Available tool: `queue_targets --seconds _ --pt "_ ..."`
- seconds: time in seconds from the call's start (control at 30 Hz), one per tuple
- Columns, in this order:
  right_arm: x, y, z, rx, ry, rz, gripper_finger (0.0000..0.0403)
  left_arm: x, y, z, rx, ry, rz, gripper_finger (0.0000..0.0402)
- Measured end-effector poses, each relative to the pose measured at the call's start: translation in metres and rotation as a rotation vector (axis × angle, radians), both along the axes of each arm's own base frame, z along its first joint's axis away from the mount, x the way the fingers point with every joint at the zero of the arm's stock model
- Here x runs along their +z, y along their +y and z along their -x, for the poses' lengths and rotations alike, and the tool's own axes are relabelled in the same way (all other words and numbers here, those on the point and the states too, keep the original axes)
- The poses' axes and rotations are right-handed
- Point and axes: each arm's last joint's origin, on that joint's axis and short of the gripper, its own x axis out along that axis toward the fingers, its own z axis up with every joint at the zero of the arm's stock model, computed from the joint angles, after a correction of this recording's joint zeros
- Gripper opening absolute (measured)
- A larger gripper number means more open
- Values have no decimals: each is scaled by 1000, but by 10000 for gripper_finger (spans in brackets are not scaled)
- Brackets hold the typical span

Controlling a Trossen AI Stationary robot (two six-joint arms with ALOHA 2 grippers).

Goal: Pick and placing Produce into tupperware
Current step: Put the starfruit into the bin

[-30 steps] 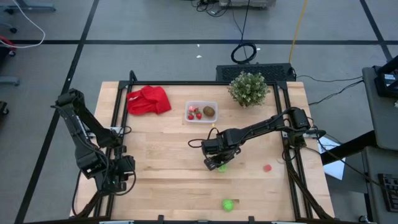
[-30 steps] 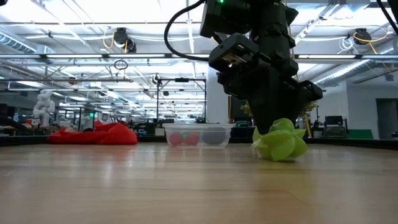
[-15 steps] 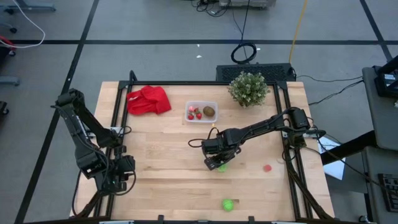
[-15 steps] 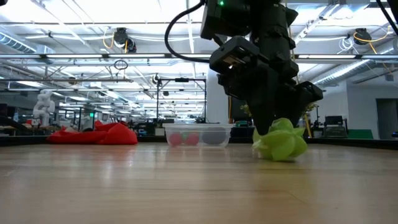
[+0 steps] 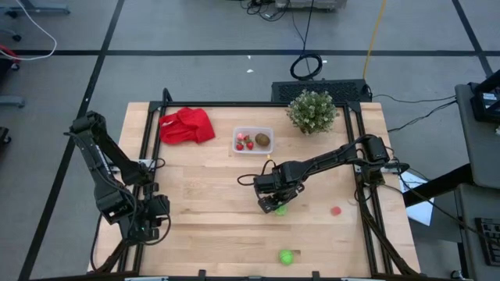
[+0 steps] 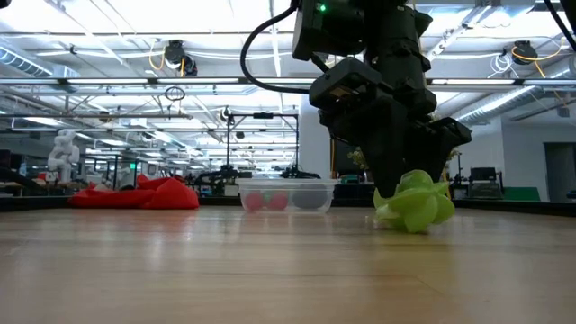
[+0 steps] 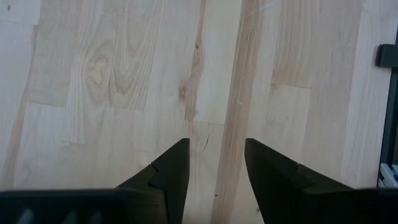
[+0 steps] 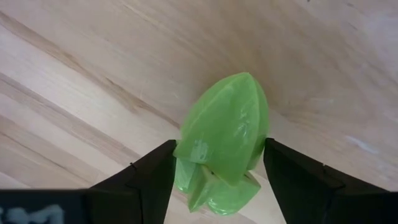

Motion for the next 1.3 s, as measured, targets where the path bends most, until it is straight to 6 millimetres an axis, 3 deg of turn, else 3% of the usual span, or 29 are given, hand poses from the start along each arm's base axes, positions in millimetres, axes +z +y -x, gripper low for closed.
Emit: queue_targets --seconds 0.63,0.9,1.3 --pt "1 1 3 3 32 -48 232 0 0 0 3 0 1 159" --pt "-8 0 10 2 61 -54 232 0 0 0 2 0 0 159" --pt "-11 1 6 28 5 -47 231 0 0 0 -2 0 -1 159"
